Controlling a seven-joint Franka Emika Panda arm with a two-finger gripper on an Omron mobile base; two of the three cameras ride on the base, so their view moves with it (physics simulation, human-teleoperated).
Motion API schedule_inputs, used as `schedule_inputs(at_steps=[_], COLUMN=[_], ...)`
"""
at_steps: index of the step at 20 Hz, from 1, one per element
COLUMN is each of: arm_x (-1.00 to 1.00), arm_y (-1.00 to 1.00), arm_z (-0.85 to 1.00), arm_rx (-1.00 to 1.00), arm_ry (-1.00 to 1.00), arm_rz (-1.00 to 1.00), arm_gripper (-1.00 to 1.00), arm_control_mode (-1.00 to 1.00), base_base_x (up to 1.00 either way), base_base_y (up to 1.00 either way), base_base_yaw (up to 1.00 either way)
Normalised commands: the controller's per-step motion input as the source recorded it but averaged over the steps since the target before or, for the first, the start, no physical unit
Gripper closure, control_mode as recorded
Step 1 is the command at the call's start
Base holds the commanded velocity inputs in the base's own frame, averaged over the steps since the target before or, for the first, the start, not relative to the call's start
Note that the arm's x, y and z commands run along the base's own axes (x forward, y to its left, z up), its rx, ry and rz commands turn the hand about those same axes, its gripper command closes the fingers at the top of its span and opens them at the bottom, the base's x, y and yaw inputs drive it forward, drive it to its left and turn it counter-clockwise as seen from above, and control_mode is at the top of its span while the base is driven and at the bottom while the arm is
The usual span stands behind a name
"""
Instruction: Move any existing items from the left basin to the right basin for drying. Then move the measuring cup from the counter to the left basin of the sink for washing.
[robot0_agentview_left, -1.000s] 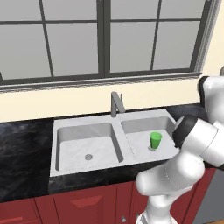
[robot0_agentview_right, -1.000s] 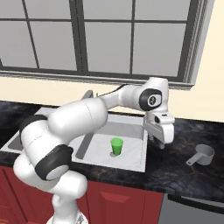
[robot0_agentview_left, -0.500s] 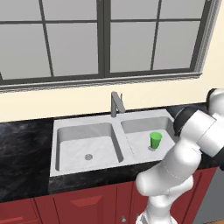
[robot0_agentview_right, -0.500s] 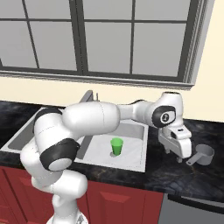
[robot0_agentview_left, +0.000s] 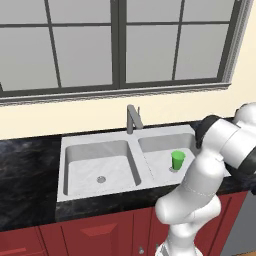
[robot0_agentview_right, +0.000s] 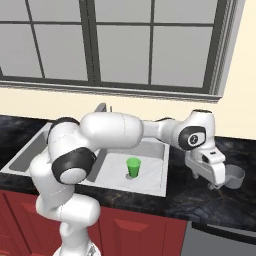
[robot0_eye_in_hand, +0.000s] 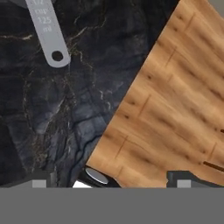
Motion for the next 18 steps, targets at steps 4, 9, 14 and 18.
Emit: schedule_inputs(at_steps=[4,9,14,18], arm_x=[0.21,0.28,0.22,0.18], arm_y=[-0.14,-0.13,-0.21,-0.24], arm_z=[-0.18,-0.19,-0.11,-0.11], arm_rx=[0.04,0.05,0.04,0.02], arm_ry=[0.00,-0.01,-0.03,-0.03], arm_rz=[0.06,0.06,0.04,0.03], arm_gripper=[-1.00,-1.00,-1.00,-1.00], arm_control_mode=[-1.00,-1.00,-1.00,-1.00], base_base_x=[0.00,0.00,0.00,0.00], base_base_y=[0.00,0.00,0.00,0.00], base_base_yaw=[0.00,0.00,0.00,0.00])
